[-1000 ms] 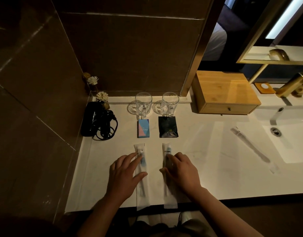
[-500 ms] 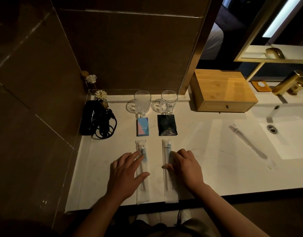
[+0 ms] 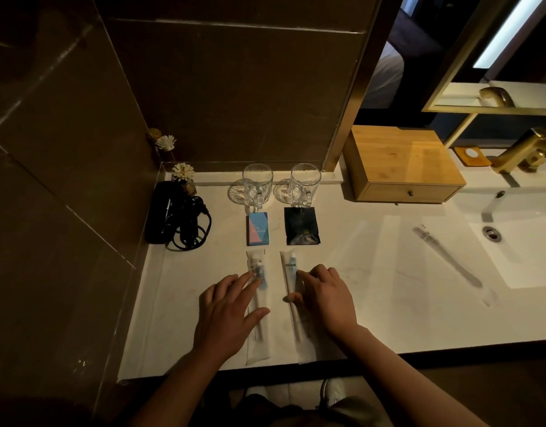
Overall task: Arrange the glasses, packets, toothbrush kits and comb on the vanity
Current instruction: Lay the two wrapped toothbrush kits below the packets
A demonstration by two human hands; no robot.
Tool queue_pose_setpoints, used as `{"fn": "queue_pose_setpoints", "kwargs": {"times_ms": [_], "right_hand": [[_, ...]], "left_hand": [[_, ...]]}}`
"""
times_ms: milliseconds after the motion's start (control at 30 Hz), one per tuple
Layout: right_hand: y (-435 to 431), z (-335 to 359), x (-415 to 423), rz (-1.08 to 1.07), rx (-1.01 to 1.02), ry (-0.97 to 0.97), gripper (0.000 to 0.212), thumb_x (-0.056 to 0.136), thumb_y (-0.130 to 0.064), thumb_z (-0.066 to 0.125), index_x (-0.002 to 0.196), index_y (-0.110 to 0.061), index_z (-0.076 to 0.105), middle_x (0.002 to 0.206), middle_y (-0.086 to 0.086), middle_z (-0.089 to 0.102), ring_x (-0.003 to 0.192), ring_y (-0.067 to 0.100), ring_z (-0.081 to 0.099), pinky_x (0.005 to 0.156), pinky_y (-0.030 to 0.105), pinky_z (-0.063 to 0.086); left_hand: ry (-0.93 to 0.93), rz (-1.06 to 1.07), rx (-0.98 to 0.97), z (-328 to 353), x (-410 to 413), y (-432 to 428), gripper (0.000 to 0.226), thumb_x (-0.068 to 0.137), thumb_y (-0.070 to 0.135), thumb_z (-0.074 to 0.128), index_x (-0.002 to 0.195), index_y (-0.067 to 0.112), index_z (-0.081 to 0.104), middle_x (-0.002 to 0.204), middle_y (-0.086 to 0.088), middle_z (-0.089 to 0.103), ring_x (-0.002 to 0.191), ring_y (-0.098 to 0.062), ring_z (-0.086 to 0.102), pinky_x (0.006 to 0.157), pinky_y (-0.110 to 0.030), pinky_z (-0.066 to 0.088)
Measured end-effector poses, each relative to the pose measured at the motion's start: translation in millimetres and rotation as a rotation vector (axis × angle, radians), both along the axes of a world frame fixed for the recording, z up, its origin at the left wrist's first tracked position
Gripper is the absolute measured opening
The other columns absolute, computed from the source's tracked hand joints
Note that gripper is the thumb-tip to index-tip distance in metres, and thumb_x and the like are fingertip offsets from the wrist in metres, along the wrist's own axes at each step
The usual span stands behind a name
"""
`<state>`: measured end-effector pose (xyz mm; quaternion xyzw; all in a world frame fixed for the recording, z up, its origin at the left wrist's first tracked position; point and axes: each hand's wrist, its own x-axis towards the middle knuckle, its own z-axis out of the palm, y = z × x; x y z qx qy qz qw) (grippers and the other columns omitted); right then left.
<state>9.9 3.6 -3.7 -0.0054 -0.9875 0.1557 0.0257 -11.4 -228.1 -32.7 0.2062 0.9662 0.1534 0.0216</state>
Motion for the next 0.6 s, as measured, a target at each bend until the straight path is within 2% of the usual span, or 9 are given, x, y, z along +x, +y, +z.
{"fn": "queue_pose_setpoints", "kwargs": {"times_ms": [200,267,433,600], "right_hand": [[-3.9,0.9,5.4,-0.072,-0.067,-0.011,0.084,0.081,-0.082,0.023,0.134,-0.025,0.055,0.104,-0.003,0.061,0.087,0.014,0.049,0.070,0.028,0.048],[-5.0,1.4,10.1,-0.073,-0.076,0.004,0.080,0.083,-0.081,0.023,0.135,-0.027,0.053,0.102,-0.005,0.061,0.084,0.013,0.048,0.069,0.028,0.048],[-8.5,0.2,12.4,-0.033,-0.001,0.010,0.054,0.087,-0.065,0.049,0.119,-0.024,0.064,0.089,-0.002,0.066,0.074,0.016,0.050,0.063,0.030,0.046],[-12.1,-1.1,13.3,-0.087,0.012,0.002,0.046,0.087,-0.063,0.050,0.101,-0.022,0.066,0.078,-0.001,0.066,0.069,0.020,0.052,0.059,0.030,0.038]], "left_hand": [[-0.011,-0.004,0.020,-0.7,1.3,-1.5,0.063,0.091,0.073,0.034,0.145,0.042,0.043,0.156,0.013,0.045,0.141,-0.017,0.038,0.109,-0.041,0.029],[-0.014,-0.011,0.024,-0.8,1.4,-1.4,0.063,0.091,0.073,0.035,0.145,0.042,0.044,0.156,0.013,0.044,0.141,-0.018,0.038,0.109,-0.042,0.029],[-0.015,-0.024,0.012,-0.6,1.3,-1.7,0.062,0.091,0.072,0.035,0.144,0.043,0.045,0.157,0.013,0.044,0.142,-0.018,0.038,0.109,-0.045,0.033],[-0.019,-0.029,-0.004,-0.2,1.1,-1.2,0.062,0.090,0.073,0.034,0.144,0.044,0.044,0.158,0.013,0.042,0.143,-0.018,0.037,0.110,-0.046,0.033]]}}
